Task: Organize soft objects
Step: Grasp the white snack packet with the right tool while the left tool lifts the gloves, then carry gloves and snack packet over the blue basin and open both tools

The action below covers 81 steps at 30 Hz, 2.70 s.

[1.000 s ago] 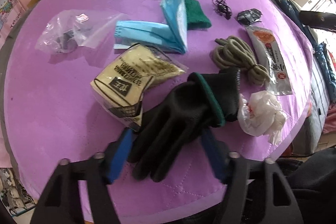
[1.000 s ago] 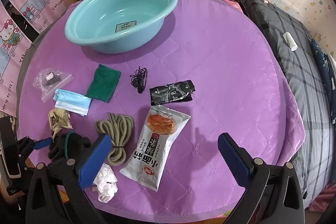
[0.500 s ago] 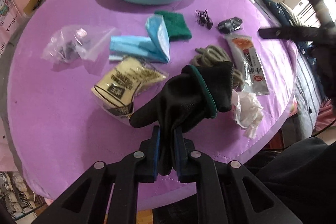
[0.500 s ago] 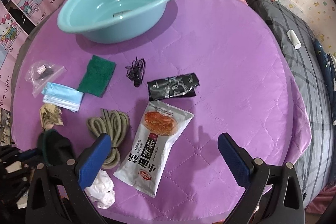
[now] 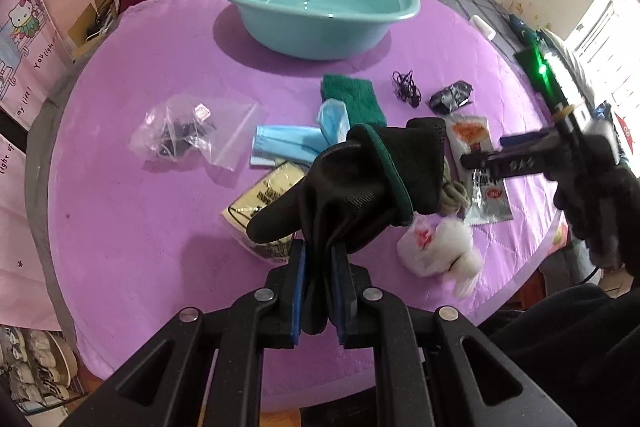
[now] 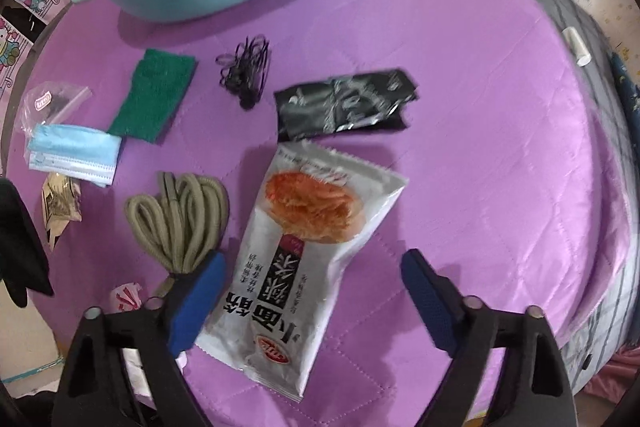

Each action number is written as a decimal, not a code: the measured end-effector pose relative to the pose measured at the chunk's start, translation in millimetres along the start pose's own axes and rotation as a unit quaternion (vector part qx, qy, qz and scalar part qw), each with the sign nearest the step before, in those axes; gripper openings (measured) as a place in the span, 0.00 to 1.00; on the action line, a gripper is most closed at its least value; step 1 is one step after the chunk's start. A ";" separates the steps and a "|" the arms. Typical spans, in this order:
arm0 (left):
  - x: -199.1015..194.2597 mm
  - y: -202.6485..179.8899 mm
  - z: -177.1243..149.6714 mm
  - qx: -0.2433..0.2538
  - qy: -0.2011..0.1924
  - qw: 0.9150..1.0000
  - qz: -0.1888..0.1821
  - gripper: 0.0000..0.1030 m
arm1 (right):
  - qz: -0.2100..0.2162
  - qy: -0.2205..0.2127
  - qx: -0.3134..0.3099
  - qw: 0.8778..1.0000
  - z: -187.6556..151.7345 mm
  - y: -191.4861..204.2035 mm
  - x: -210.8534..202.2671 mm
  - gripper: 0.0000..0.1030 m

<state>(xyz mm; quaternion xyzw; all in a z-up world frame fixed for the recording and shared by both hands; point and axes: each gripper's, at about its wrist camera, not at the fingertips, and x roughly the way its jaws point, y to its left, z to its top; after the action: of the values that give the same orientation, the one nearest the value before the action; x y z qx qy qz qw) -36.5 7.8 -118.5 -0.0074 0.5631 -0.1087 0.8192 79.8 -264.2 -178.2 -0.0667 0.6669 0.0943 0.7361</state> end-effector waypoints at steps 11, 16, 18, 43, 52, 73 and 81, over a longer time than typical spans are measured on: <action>-1.6 2.8 14.9 0.010 -0.021 1.000 -0.021 0.12 | 0.030 -0.005 0.000 1.000 -16.2 -4.6 -6.2 0.26; 0.7 2.4 20.5 0.018 -0.024 0.999 -0.029 0.12 | 0.031 -0.006 0.004 0.999 -22.6 -5.1 -10.8 0.23; 0.8 2.4 22.0 0.020 -0.025 0.999 -0.030 0.12 | 0.031 -0.012 0.003 0.999 -24.8 -4.1 -14.5 0.23; -36.1 3.2 76.8 0.056 -0.088 0.994 -0.029 0.12 | 0.029 -0.106 -0.028 0.994 -1.2 19.5 -126.3 0.23; -40.1 3.6 118.9 0.062 -0.107 0.992 -0.024 0.12 | 0.034 -0.136 -0.037 0.989 58.6 21.0 -149.9 0.23; 10.8 3.8 229.3 0.074 -0.114 0.991 -0.007 0.12 | 0.055 -0.145 -0.022 0.988 187.2 30.0 -124.2 0.24; 48.9 12.6 254.4 0.074 -0.104 0.992 0.009 0.12 | 0.058 -0.134 -0.005 0.989 224.4 29.5 -87.7 0.24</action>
<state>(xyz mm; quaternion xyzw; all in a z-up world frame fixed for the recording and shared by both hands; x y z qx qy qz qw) 217.5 -17.0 -72.2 0.0472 0.4656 -0.1409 0.8724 282.4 -189.6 -67.4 -0.0181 0.5645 0.1481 0.8119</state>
